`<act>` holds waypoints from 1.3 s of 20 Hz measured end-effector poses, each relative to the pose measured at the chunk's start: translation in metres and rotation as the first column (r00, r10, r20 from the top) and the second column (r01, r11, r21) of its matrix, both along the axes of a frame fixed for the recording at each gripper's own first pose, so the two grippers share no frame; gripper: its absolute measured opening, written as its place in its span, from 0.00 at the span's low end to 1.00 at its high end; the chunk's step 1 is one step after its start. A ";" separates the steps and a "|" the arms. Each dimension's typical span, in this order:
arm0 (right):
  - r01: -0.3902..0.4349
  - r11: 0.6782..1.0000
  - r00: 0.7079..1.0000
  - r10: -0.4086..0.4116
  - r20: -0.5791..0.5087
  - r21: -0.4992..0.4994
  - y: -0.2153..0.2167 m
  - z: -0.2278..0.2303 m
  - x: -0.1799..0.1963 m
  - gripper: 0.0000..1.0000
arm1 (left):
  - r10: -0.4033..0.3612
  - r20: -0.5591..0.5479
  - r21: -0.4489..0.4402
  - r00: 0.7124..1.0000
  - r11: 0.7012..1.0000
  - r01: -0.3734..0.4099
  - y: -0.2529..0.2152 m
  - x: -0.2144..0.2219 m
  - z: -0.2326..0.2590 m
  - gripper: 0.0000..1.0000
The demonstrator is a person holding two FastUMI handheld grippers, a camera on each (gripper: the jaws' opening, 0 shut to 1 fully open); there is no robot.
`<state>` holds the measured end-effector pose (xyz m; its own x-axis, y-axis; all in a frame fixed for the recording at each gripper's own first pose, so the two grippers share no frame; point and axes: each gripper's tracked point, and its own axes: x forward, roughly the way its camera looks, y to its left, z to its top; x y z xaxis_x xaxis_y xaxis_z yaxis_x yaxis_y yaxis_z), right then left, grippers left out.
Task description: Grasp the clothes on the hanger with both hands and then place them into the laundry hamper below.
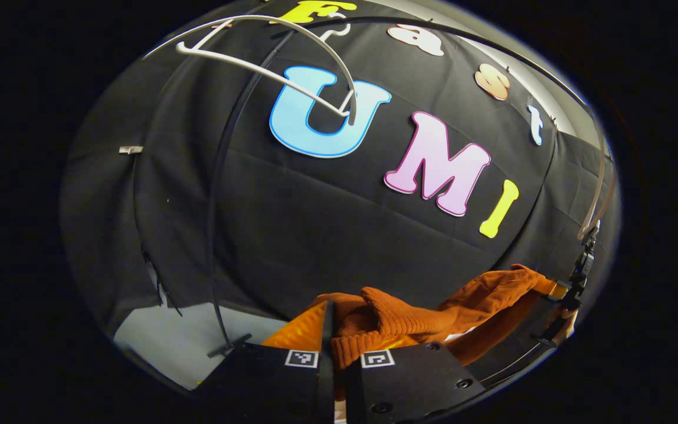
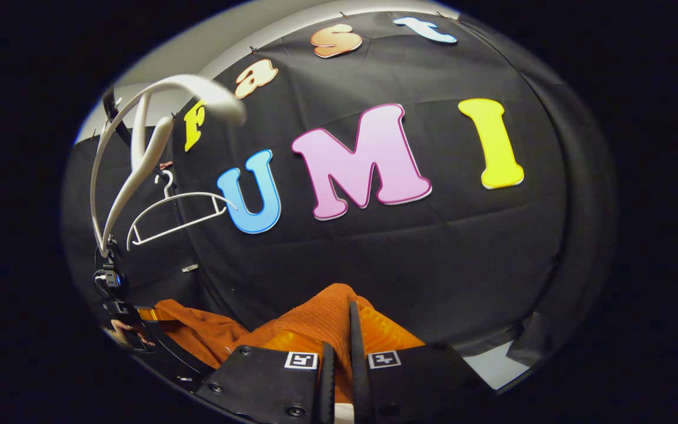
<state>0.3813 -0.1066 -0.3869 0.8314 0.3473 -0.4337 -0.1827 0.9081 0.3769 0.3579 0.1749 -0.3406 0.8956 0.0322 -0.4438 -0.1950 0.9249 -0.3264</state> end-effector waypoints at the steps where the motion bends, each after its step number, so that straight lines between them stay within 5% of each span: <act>1: -0.017 1.000 1.000 0.018 -0.021 0.024 0.012 -0.005 -0.011 0.16 | -0.004 -0.007 -0.012 1.000 1.000 0.004 -0.011 -0.005 -0.005 0.12; 4: -0.083 0.994 0.993 0.088 -0.074 0.069 0.054 -0.016 -0.041 0.16 | -0.005 -0.030 -0.052 1.000 0.999 0.003 -0.040 -0.027 -0.015 0.12; 10: -0.202 0.970 0.963 0.222 -0.151 0.138 0.128 -0.034 -0.083 0.17 | 0.135 -0.074 -0.184 0.988 0.972 -0.147 -0.053 -0.044 -0.045 0.12; 16: -0.241 0.955 0.940 0.274 -0.205 0.173 0.163 -0.050 -0.104 0.15 | 0.196 -0.135 -0.232 0.971 0.947 -0.223 -0.056 -0.055 -0.077 0.12; 26: -0.257 0.954 0.918 0.291 -0.270 0.155 0.170 -0.071 -0.121 0.14 | 0.105 -0.185 -0.210 0.977 0.967 -0.143 -0.093 -0.051 -0.092 0.12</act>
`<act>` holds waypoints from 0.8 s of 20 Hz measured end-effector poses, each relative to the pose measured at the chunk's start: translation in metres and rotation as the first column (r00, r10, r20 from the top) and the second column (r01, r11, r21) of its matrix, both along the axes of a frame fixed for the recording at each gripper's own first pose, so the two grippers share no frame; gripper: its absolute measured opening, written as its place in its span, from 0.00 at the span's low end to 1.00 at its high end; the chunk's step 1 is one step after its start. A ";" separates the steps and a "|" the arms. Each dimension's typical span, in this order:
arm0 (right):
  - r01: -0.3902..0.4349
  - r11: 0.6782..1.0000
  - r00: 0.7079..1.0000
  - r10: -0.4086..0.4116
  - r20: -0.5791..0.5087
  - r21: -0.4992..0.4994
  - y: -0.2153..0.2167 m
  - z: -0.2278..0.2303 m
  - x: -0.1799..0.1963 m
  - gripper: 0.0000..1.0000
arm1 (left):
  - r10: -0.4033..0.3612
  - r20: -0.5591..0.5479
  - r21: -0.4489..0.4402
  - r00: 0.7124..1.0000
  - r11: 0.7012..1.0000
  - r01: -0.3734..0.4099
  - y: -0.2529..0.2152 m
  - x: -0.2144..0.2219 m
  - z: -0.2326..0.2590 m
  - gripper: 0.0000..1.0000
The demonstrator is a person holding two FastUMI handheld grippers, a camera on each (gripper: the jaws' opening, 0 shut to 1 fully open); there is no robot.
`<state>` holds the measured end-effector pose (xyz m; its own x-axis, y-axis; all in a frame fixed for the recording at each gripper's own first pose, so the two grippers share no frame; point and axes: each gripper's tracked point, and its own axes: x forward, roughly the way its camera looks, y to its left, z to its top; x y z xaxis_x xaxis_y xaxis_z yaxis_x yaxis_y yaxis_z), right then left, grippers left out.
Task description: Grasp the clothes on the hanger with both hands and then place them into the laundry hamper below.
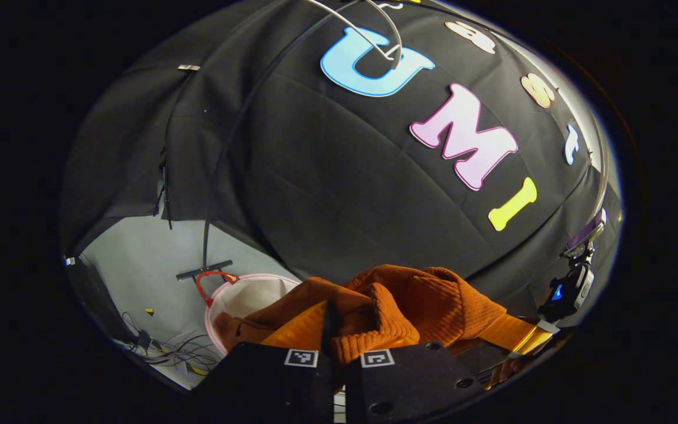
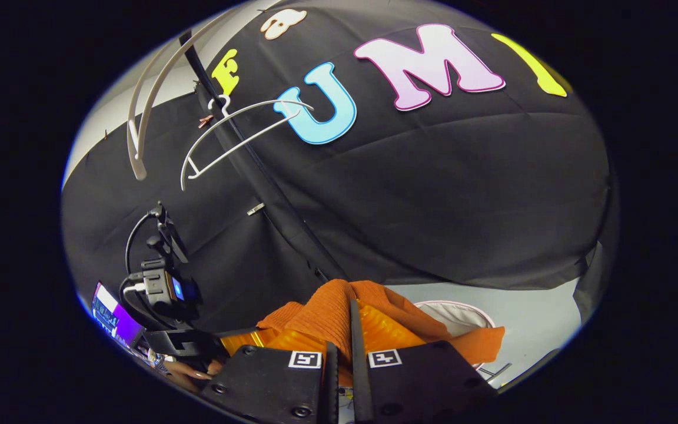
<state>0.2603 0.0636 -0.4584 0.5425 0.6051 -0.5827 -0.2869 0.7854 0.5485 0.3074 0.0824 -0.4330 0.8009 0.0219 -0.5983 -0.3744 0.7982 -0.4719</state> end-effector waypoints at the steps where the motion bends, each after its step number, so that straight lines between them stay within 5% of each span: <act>1: -0.003 1.000 1.000 0.003 -0.003 -0.021 -0.002 -0.005 0.001 0.14 | -0.013 -0.001 0.013 1.000 1.000 0.013 -0.003 -0.002 0.002 0.12; 4: -0.019 0.995 1.000 0.017 -0.017 -0.097 -0.014 -0.021 -0.001 0.14 | -0.060 -0.027 0.059 0.998 0.996 0.062 -0.010 -0.008 -0.003 0.13; 5: -0.021 0.990 1.000 0.018 -0.020 -0.141 -0.023 -0.025 -0.003 0.14 | -0.068 -0.051 0.077 0.996 0.994 0.072 -0.012 -0.007 -0.011 0.24; 6: -0.021 0.978 1.000 0.019 -0.011 -0.209 -0.033 -0.034 -0.003 0.07 | -0.070 -0.075 0.093 0.995 0.993 0.077 -0.009 -0.010 -0.017 0.19; 9: -0.063 0.926 0.998 0.067 -0.002 -0.372 -0.065 -0.048 -0.003 1.00 | -0.069 -0.119 0.133 0.990 0.987 0.085 0.000 -0.020 -0.028 0.99; 16: -0.019 0.955 1.000 0.022 0.006 -0.296 -0.068 -0.033 0.004 0.99 | -0.043 -0.074 0.127 0.996 0.991 0.053 0.008 -0.016 -0.013 0.96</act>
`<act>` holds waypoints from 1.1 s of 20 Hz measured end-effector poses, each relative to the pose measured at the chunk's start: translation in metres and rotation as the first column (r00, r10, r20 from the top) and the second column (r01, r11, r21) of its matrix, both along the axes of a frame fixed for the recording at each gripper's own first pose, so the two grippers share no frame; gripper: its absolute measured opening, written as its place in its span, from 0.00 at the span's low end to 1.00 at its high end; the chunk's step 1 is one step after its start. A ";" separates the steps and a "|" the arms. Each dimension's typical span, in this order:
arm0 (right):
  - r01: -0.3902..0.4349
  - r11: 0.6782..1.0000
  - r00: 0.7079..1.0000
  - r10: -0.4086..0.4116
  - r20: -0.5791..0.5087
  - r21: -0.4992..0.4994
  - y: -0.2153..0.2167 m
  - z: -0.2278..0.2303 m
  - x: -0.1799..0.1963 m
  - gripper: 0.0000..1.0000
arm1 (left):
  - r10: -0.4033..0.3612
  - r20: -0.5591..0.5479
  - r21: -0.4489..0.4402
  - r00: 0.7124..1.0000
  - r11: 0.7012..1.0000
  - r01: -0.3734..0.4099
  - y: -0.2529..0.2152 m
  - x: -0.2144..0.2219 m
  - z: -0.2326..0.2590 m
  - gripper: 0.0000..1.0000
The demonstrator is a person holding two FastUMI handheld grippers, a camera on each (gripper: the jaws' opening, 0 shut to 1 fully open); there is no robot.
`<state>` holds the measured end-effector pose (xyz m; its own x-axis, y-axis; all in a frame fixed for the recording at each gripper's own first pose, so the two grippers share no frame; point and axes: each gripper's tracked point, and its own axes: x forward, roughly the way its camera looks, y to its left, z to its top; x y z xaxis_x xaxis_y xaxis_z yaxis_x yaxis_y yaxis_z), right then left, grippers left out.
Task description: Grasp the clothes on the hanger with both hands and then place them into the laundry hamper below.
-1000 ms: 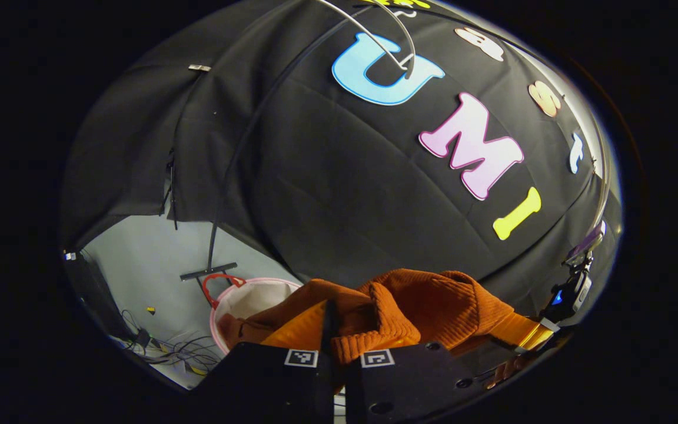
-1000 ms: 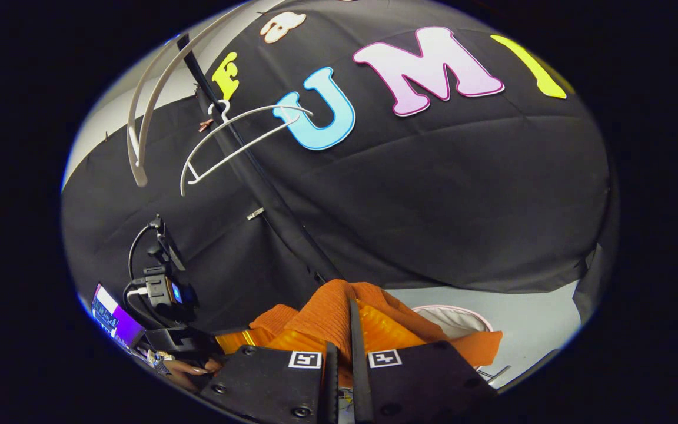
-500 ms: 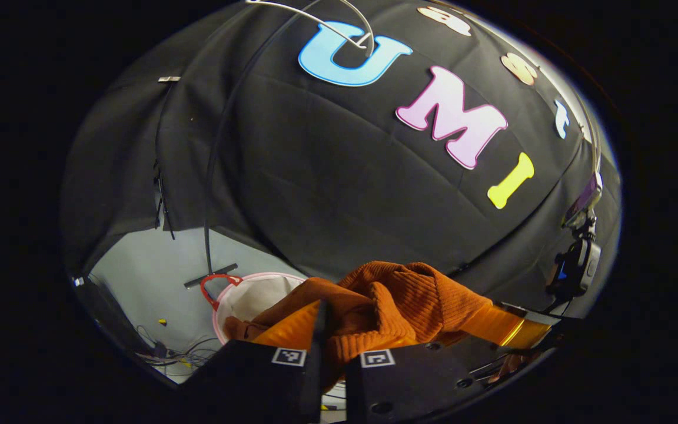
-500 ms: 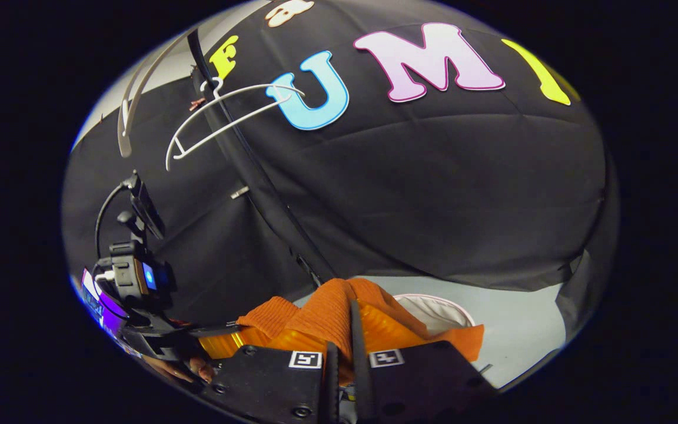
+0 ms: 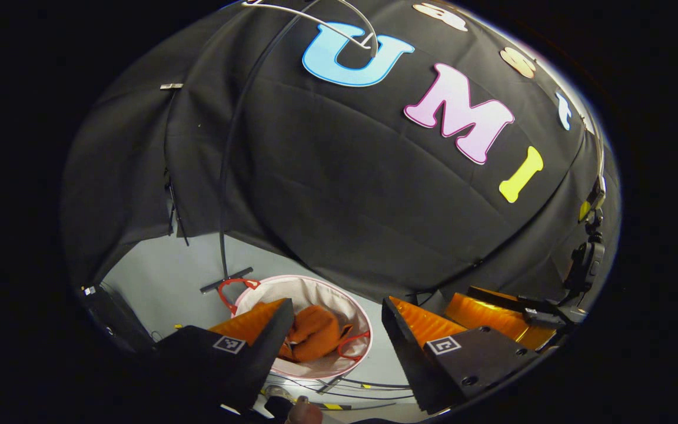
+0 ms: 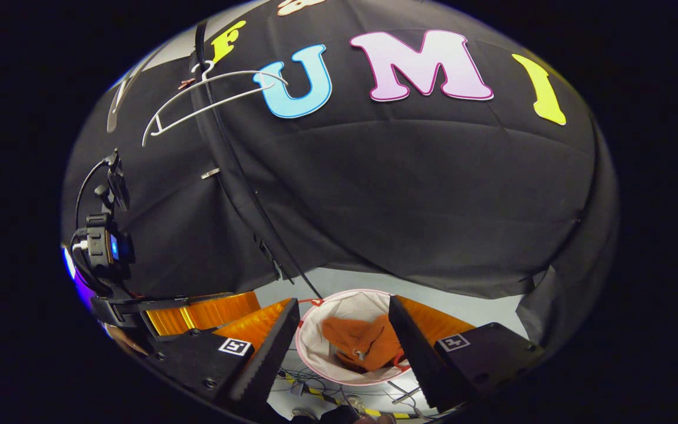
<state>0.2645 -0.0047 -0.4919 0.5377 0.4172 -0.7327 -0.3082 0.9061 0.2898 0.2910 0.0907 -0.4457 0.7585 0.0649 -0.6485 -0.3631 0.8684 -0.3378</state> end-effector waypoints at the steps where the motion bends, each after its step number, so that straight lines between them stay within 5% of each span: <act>1: -0.006 1.000 1.000 0.006 -0.001 -0.003 0.001 0.001 -0.001 0.99 | -0.003 -0.003 0.007 1.000 1.000 0.003 -0.002 -0.002 0.000 0.92; 13: 0.016 0.999 0.999 -0.018 0.051 0.031 0.011 0.046 -0.036 0.98 | -0.029 0.054 0.043 0.998 0.999 0.026 -0.005 -0.051 0.039 0.96; 22: 0.041 0.999 0.981 -0.046 0.190 0.030 0.047 0.142 -0.117 0.98 | -0.146 0.194 0.117 0.970 0.985 0.125 -0.014 -0.135 0.119 0.95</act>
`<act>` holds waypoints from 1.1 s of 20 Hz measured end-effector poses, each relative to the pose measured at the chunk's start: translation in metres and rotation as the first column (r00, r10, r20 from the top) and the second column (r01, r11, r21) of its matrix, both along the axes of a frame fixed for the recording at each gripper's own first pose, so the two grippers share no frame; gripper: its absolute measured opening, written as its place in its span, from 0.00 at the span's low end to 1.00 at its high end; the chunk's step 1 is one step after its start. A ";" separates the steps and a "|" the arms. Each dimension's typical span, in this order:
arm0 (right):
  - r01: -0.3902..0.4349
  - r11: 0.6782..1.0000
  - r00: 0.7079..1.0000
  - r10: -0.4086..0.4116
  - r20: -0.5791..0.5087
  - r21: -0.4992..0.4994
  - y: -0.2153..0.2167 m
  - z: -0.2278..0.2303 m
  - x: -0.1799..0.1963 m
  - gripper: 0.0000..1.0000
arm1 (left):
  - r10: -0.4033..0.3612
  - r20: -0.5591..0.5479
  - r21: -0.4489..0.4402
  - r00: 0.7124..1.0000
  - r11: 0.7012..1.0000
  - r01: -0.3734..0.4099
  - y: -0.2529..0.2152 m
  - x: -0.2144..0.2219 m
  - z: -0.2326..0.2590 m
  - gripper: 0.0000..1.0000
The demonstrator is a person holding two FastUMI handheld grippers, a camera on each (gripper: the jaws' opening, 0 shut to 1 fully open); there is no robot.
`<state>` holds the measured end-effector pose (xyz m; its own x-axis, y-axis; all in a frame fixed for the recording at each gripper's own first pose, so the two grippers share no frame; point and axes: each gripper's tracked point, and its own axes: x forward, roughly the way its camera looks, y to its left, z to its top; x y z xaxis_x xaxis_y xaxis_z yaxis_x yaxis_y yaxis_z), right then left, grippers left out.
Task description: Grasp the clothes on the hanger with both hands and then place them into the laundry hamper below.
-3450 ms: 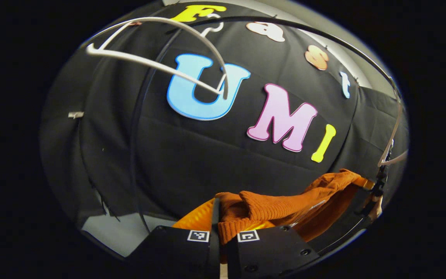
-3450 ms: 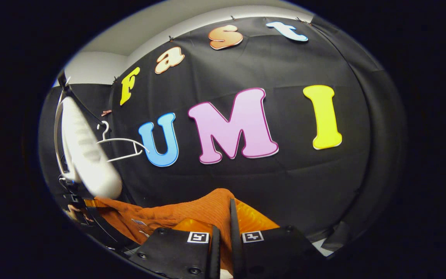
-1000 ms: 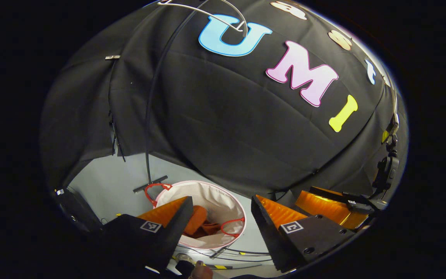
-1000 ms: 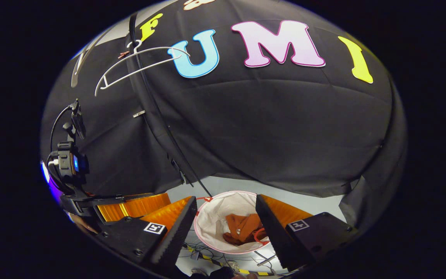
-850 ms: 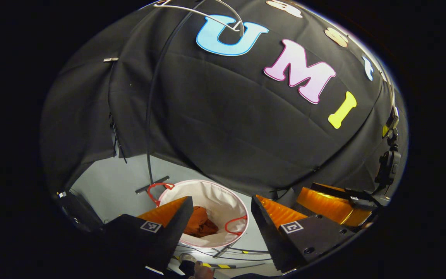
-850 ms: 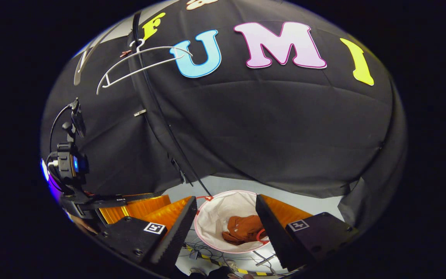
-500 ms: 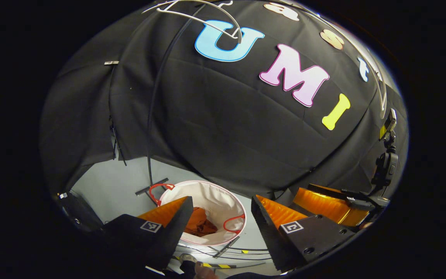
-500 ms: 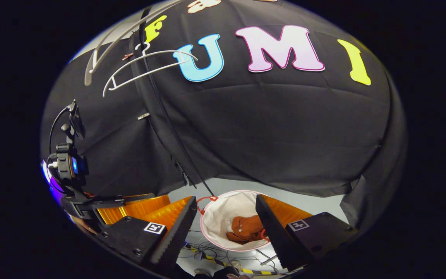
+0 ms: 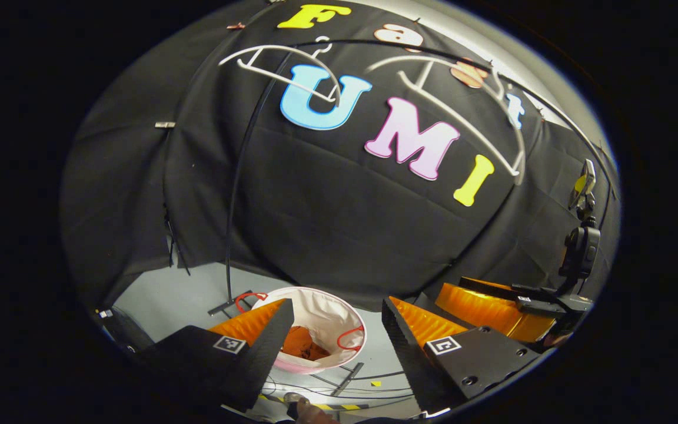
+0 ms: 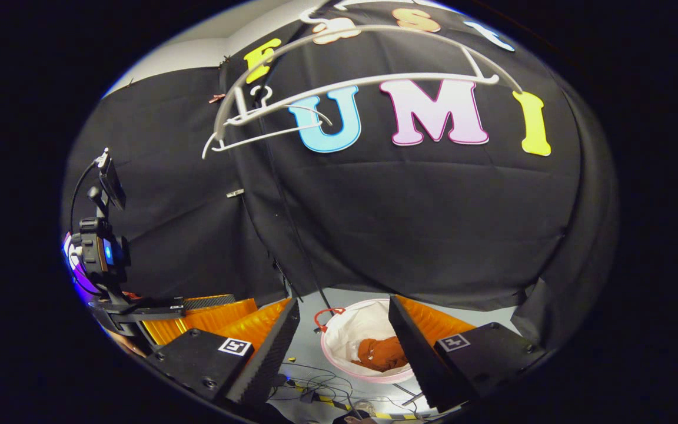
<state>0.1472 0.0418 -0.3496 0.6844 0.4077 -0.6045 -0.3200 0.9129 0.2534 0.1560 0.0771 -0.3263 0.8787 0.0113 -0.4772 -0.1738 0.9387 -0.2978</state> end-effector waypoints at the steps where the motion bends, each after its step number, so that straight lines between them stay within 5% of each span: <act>1: 0.009 1.000 1.000 -0.009 0.022 0.002 0.005 0.014 -0.011 0.99 | -0.021 0.018 0.012 1.000 1.000 0.021 0.000 -0.012 0.011 0.95; 9: 0.139 0.990 0.960 -0.136 0.246 0.008 0.014 0.143 -0.099 0.98 | -0.182 0.227 0.111 0.957 0.981 0.161 -0.020 -0.094 0.122 0.95; 13: 0.177 0.983 0.920 -0.179 0.350 0.038 0.018 0.208 -0.127 1.00 | -0.226 0.363 0.186 0.904 0.968 0.167 -0.038 -0.122 0.199 0.95; 22: 0.239 0.967 0.709 -0.235 0.665 0.086 0.004 0.346 -0.158 0.97 | -0.215 0.547 0.284 0.809 0.957 0.063 -0.053 -0.175 0.305 0.92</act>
<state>-0.0111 0.0454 -0.0036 0.9838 0.1744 0.0419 -0.1765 0.9828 0.0539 -0.0189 0.0242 -0.0216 0.9905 -0.0852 0.1084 0.0924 0.9937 -0.0635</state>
